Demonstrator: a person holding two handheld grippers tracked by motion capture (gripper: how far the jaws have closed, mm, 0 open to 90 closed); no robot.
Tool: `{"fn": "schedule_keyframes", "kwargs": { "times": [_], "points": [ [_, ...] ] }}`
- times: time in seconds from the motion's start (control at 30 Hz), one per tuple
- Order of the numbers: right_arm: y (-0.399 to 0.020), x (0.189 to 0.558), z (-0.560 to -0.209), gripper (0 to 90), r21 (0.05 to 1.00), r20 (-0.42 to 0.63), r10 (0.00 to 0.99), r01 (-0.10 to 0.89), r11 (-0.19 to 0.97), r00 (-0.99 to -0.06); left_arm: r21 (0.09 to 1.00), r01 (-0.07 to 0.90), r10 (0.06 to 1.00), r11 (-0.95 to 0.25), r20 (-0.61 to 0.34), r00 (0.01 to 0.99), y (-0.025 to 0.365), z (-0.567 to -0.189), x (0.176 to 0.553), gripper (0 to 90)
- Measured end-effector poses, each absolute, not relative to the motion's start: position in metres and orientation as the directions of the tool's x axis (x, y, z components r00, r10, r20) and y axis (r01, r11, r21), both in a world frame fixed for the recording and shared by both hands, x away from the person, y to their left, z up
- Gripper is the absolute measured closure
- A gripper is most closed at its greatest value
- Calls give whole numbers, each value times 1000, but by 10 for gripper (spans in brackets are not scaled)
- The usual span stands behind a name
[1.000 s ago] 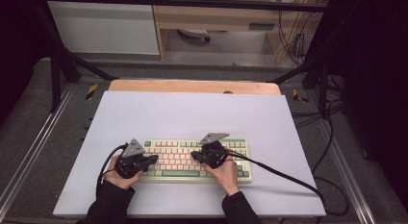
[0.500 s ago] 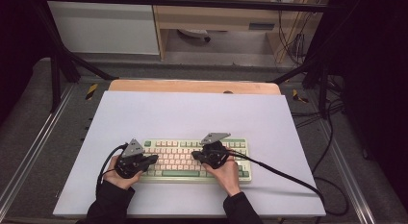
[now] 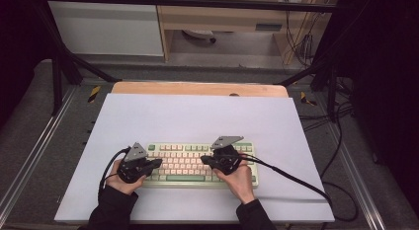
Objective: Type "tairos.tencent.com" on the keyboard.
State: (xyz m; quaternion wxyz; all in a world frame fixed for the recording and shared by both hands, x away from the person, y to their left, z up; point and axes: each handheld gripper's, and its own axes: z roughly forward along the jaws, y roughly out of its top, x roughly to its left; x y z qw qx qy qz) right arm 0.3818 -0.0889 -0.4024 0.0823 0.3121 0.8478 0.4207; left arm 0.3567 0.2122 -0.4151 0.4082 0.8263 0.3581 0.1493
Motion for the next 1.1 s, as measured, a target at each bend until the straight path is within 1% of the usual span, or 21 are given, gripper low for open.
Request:
{"fn": "schedule_keyframes", "kwargs": {
  "times": [0.53, 1.1],
  "points": [
    [-121, 372, -404, 900, 763, 151, 604, 481, 432, -783, 785, 459, 712, -416, -33, 702, 202, -409, 358, 896],
    [-140, 361, -411, 900, 762, 167, 610, 494, 418, -774, 767, 448, 699, -459, 1, 715, 166, -413, 374, 895]
  ]
}}
